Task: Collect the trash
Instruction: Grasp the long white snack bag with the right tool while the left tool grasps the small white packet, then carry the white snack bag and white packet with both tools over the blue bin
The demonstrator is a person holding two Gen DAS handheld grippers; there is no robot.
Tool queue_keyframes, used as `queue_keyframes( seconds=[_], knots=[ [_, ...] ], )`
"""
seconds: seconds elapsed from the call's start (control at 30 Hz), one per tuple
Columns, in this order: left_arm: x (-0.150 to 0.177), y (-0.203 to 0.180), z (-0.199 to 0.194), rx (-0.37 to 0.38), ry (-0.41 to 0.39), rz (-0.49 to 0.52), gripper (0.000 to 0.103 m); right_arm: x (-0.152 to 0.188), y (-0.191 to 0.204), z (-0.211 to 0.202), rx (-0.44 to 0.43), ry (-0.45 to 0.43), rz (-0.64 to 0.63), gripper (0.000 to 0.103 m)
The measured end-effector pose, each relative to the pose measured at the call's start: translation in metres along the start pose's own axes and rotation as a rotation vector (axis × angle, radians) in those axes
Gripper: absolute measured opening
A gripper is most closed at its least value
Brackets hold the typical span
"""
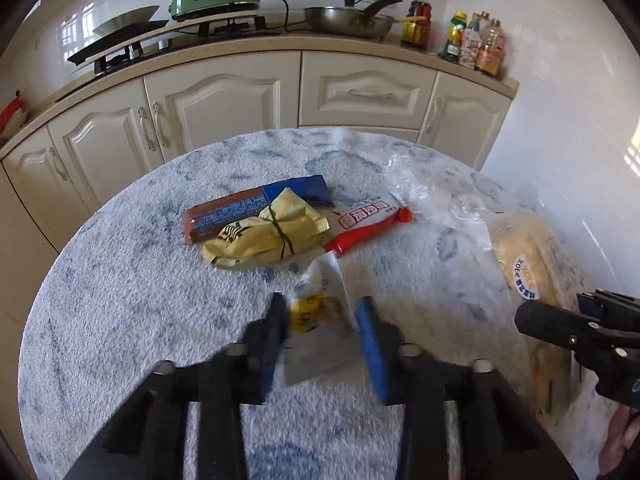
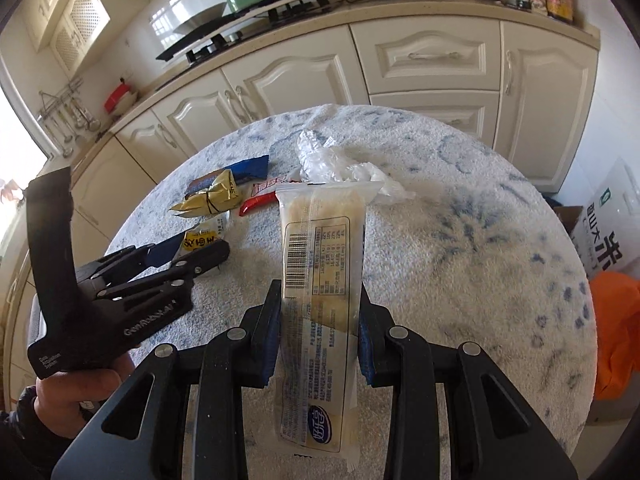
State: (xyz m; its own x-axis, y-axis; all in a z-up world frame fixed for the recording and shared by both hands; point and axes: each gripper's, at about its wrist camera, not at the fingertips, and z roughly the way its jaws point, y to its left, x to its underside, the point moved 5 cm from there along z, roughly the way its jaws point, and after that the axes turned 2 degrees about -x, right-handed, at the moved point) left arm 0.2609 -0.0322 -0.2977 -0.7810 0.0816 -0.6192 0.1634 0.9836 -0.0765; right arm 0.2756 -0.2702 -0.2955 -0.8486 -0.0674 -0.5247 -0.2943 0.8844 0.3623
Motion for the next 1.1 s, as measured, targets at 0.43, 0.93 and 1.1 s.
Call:
queue_keyframes(
  seconds=[0.43,0.93,1.1],
  knots=[
    [0.035,-0.004,-0.038,0.134,0.021,-0.014,0.009,0.029,0.005,-0.026,0.000,-0.016,0.030,0.032],
    [0.025,-0.047,-0.147,0.179,-0.159,0.090,0.009,0.040,-0.009,-0.108,0.081,-0.156,0.057,0.032],
    [0.020,-0.068,-0.184,0.210,-0.219,0.144,0.009,0.038,-0.019,-0.142,0.117,-0.219,0.066,0.032]
  ],
)
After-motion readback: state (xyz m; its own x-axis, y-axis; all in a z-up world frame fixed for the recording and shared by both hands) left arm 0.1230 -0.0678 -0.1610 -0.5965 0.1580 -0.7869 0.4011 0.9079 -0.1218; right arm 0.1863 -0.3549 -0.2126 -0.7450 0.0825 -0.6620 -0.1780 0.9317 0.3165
